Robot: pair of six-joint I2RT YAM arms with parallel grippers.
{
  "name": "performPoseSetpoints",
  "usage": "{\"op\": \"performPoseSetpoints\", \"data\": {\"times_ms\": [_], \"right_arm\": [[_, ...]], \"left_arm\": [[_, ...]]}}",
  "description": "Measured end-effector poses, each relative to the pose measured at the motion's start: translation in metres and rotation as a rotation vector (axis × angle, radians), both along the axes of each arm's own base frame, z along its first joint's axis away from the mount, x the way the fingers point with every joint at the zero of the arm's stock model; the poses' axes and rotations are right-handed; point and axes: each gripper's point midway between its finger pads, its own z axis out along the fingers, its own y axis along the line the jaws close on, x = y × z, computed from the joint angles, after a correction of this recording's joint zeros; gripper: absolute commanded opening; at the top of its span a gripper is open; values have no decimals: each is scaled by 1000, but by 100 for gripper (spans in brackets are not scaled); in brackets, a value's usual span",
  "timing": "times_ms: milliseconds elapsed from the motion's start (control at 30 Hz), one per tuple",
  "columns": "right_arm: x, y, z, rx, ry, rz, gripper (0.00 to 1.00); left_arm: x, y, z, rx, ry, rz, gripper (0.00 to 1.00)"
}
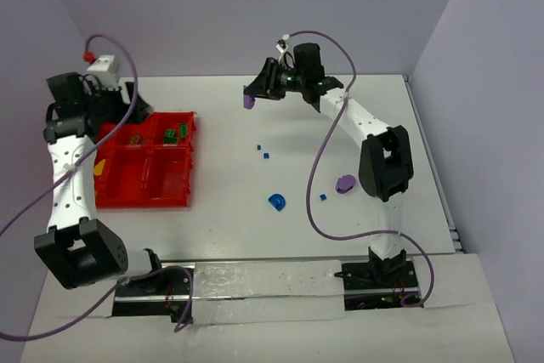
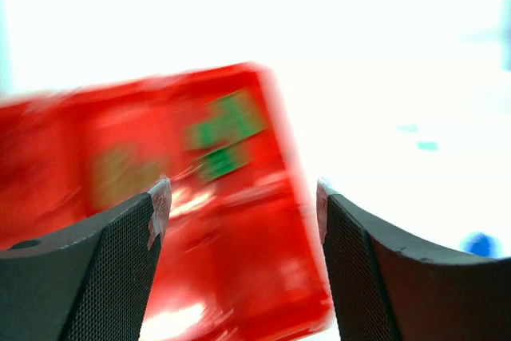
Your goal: Sort the legos into containers by color
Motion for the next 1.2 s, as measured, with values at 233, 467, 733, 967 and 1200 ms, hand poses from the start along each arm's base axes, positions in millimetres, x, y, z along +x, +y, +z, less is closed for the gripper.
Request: {"op": "performPoseSetpoints", "data": {"times_ms": [233,467,733,967,1200], "right_arm": [[5,18,13,5,57,-134,0],[0,32,13,0,64,-165,0],[-8,43,20,16,24,-110,0],[-17,54,34,53,-41,-31,0],[-17,54,49,71,-117,-3,0]], "left_arm": [[4,-137,3,-218,21,-325,83],[11,-191,-11,-299,78,-419,85],[25,-232,-2,-312,46,-449,82],[44,-241,-4,-297,37,-410,70],[48,-245,-8,-290,48,-398,16]]}}
